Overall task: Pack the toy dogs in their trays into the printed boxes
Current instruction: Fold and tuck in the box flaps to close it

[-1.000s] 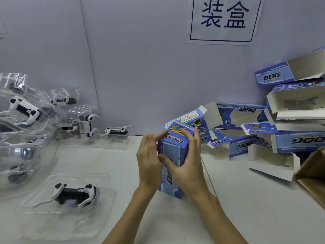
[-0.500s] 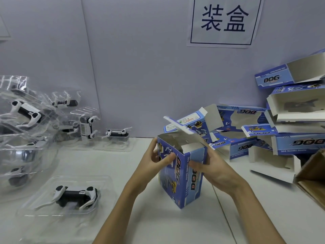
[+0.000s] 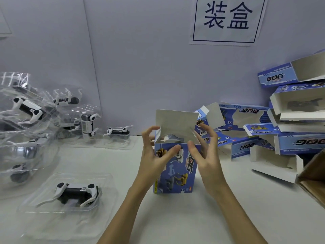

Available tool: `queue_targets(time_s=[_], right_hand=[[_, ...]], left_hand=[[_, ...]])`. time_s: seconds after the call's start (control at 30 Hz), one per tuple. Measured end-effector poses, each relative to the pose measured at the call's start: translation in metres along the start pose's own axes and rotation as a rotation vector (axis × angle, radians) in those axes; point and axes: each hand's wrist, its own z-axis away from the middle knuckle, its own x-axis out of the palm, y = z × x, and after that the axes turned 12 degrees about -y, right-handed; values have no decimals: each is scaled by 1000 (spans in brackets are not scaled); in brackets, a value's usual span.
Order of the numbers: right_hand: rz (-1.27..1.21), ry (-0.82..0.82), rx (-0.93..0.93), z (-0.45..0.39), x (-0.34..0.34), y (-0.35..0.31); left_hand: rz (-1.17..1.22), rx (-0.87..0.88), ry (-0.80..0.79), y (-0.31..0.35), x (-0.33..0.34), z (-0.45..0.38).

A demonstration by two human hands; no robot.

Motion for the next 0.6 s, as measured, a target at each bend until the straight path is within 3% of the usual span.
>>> queue_targets(time_s=[0.1, 0.27, 0.47, 0.6], right_hand=[[207, 23, -12, 1, 5, 7], [241, 23, -13, -1, 0, 9], [65, 1, -99, -3, -2, 4], [207, -81, -98, -2, -6, 4]], left_hand=[[-28, 42, -16, 1, 1, 1], [-70, 62, 20, -1, -6, 0], [-11, 110, 58, 5, -4, -2], [-64, 118, 19, 2, -9, -1]])
